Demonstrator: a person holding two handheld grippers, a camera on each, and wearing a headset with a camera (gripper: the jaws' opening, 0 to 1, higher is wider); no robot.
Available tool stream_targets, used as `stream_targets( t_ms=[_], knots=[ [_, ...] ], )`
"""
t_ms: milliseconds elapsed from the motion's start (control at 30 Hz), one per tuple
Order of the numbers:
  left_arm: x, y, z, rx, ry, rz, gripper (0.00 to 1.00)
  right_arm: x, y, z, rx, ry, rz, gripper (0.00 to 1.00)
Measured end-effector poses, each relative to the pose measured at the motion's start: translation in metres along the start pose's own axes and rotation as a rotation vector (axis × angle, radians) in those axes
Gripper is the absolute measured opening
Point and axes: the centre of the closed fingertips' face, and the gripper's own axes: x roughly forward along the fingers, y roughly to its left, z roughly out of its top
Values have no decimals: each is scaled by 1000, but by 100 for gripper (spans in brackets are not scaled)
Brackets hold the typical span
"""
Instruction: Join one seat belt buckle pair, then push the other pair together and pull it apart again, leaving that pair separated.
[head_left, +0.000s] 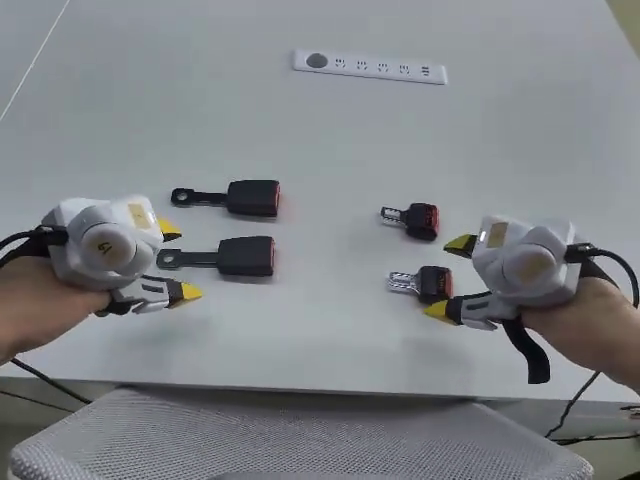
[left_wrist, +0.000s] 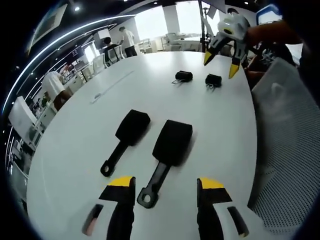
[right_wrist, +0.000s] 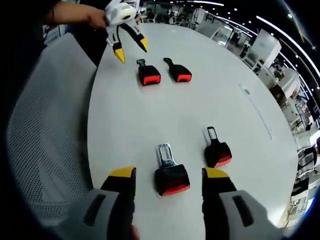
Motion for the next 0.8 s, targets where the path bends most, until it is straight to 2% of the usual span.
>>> stream_targets(
  t_ms=[133, 300, 367, 433, 567, 700, 800],
  knots=[
    [2, 4, 3, 24, 7, -22, 44, 3, -2, -1, -5, 9, 26, 52],
    [9, 5, 7, 54, 13, -51, 42, 8, -1, -5, -16, 29, 58, 47],
    [14, 3, 5, 92, 37, -70, 42, 9, 3, -6, -16, 43, 84, 45],
    [19, 4, 5, 110, 47, -72, 42, 9, 3, -6, -17, 48, 93, 43],
    [24, 4, 9, 112, 44, -84, 42, 10, 3, -8, -17, 55, 108, 42],
    [33, 3, 10, 157, 65, -95, 39, 13, 1, -14, -2, 67, 126, 41],
    [37, 2, 12, 173, 64, -106, 38, 15, 1, -15, -1, 70, 127, 40]
  ],
)
